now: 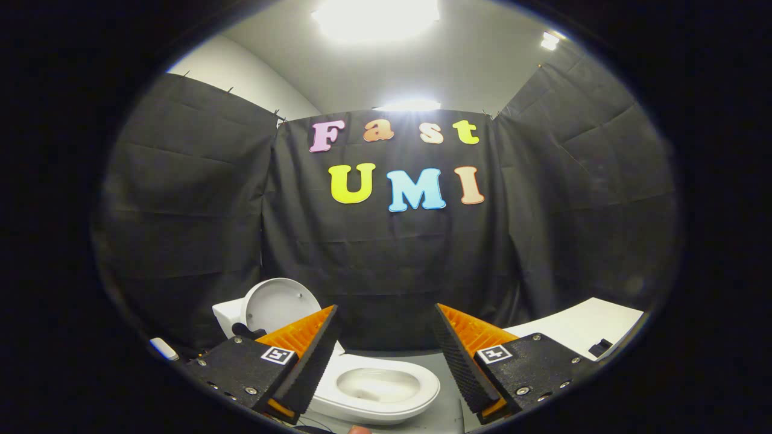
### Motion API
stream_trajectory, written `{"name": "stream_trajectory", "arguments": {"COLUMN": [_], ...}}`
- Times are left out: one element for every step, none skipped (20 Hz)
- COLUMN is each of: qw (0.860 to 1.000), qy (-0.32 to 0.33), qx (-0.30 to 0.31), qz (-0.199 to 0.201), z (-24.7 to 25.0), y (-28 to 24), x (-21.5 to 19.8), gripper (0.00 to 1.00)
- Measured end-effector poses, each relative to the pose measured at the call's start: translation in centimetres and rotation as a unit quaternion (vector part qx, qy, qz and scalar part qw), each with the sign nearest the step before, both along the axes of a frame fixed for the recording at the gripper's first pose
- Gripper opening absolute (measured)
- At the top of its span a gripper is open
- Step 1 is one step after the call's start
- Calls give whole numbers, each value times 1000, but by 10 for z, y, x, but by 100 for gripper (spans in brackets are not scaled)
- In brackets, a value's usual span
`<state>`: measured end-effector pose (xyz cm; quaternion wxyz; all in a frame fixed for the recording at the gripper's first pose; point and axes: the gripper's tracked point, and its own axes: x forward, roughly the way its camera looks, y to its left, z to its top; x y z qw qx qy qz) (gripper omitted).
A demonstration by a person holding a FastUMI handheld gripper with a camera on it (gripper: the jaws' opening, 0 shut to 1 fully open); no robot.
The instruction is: Open the toilet lid.
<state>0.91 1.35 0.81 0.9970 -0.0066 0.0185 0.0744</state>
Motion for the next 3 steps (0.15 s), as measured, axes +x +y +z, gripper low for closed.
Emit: {"name": "stream_trajectory", "arguments": {"qw": [1000,1000,1000], "qy": [5,7,6], "qx": [6,11,13], "qz": [-2,-1,0], "z": [-1,1,4], "y": [-2,0,2], "x": [-3,-6,-8], "gripper": [94,94,94]}}
